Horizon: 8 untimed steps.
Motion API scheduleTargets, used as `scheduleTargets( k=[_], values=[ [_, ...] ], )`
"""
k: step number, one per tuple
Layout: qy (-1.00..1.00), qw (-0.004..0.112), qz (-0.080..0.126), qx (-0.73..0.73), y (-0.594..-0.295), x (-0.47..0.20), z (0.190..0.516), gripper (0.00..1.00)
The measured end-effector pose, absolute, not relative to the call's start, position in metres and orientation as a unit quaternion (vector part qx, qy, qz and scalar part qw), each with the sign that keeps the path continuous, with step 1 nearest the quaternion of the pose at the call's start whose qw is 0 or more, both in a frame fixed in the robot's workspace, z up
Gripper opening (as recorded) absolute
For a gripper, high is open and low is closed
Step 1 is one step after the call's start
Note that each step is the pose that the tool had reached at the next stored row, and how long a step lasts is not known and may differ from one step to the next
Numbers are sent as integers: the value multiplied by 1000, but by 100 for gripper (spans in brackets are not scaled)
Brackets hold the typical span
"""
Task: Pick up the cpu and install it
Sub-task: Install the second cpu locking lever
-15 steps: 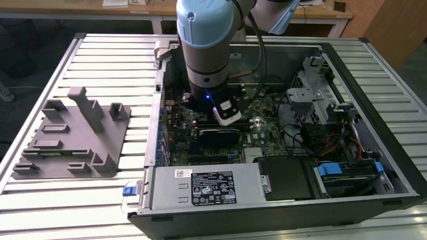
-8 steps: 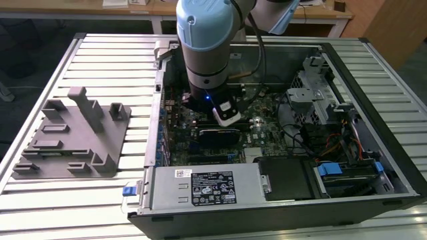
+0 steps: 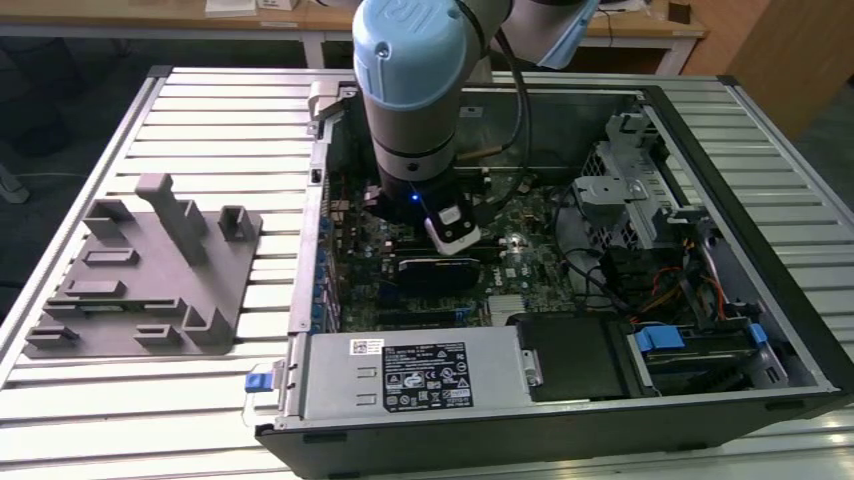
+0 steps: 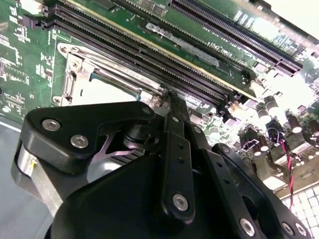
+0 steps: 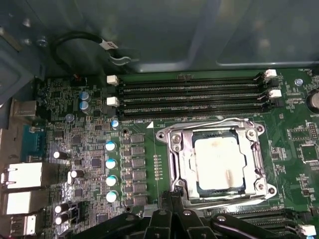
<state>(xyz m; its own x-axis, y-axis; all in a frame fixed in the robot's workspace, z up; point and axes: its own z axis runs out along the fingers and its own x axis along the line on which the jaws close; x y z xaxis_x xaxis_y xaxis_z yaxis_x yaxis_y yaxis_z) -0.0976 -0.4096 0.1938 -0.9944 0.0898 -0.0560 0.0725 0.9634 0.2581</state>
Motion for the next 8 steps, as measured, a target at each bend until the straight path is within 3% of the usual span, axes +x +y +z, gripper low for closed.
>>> scheduleTargets(
  k=[8],
  values=[
    [989,33,136,41,-410,-98,190,11]
  ],
)
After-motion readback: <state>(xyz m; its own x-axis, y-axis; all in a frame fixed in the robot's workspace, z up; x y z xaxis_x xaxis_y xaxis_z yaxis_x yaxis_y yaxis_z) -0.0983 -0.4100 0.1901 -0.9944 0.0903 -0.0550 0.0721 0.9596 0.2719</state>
